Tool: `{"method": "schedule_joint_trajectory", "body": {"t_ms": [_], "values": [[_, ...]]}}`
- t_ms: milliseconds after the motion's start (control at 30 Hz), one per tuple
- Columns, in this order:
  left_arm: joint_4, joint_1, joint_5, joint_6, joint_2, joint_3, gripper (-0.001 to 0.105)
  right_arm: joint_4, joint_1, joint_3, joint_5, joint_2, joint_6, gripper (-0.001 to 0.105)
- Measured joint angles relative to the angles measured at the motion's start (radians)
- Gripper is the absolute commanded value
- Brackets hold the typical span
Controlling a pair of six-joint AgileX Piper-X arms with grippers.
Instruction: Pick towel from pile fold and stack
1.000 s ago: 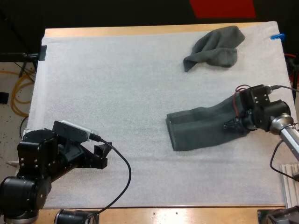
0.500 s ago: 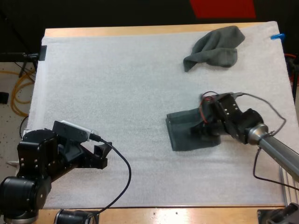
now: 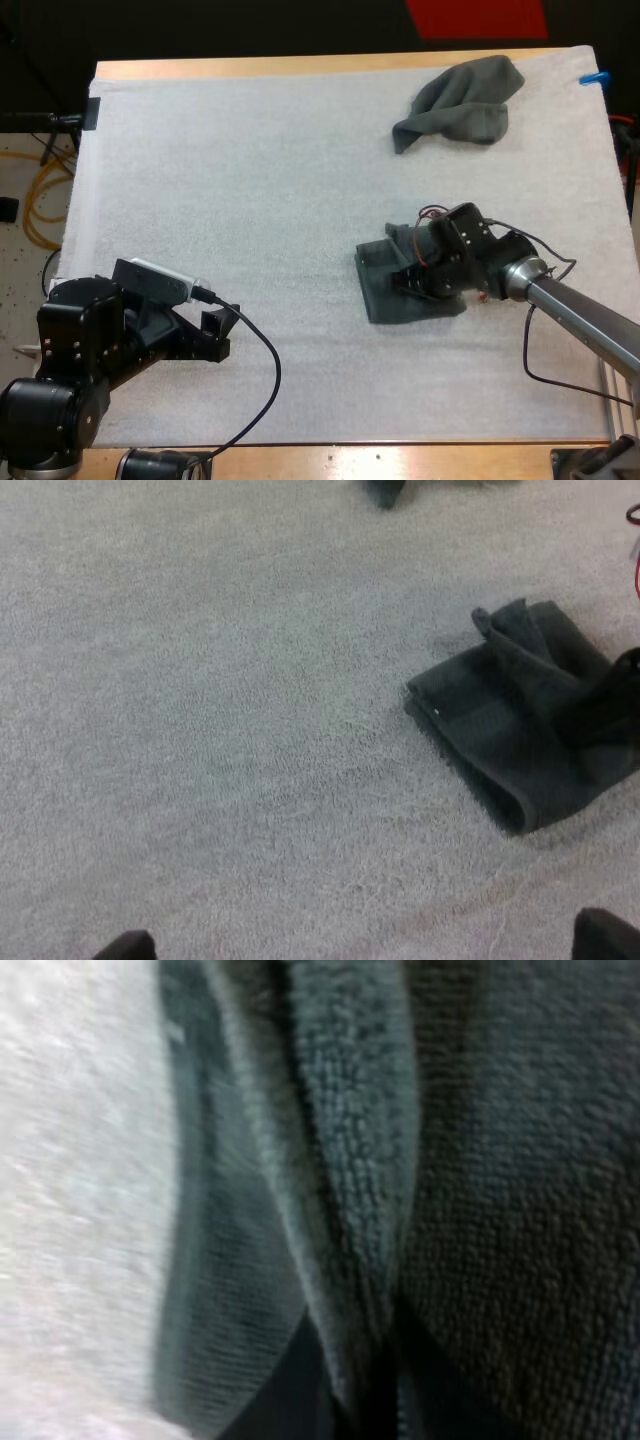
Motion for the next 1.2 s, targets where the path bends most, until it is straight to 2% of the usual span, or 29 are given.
{"method": "schedule_joint_trajectory", "body": {"t_ms": [133,200,300,367,433,467,900,1200], "values": [[0.000,0.000,0.000,0.000,0.000,0.000,0.076,-0.036,0.000,0.000,-0.060,0.000,0.000,0.000],[0.000,0.000,0.000,0.000,0.000,0.000,0.076,-0.041,0.000,0.000,-0.068,0.000,0.000,0.007],[0.000,0.000,0.000,0.000,0.000,0.000,0.076,-0.046,0.000,0.000,-0.106,0.000,0.000,0.034],[0.000,0.000,0.000,0.000,0.000,0.000,0.076,-0.055,0.000,0.000,-0.141,0.000,0.000,0.066],[0.000,0.000,0.000,0.000,0.000,0.000,0.076,-0.067,0.000,0.000,-0.173,0.000,0.000,0.082],[0.000,0.000,0.000,0.000,0.000,0.000,0.076,-0.070,0.000,0.000,-0.190,0.000,0.000,0.085],[0.000,0.000,0.000,0.000,0.000,0.000,0.076,-0.070,0.009,0.000,-0.261,-0.037,-0.003,0.085],[-0.001,0.000,0.000,0.000,0.000,0.000,0.076,-0.090,0.112,0.000,-0.280,0.059,0.004,0.085]]}}
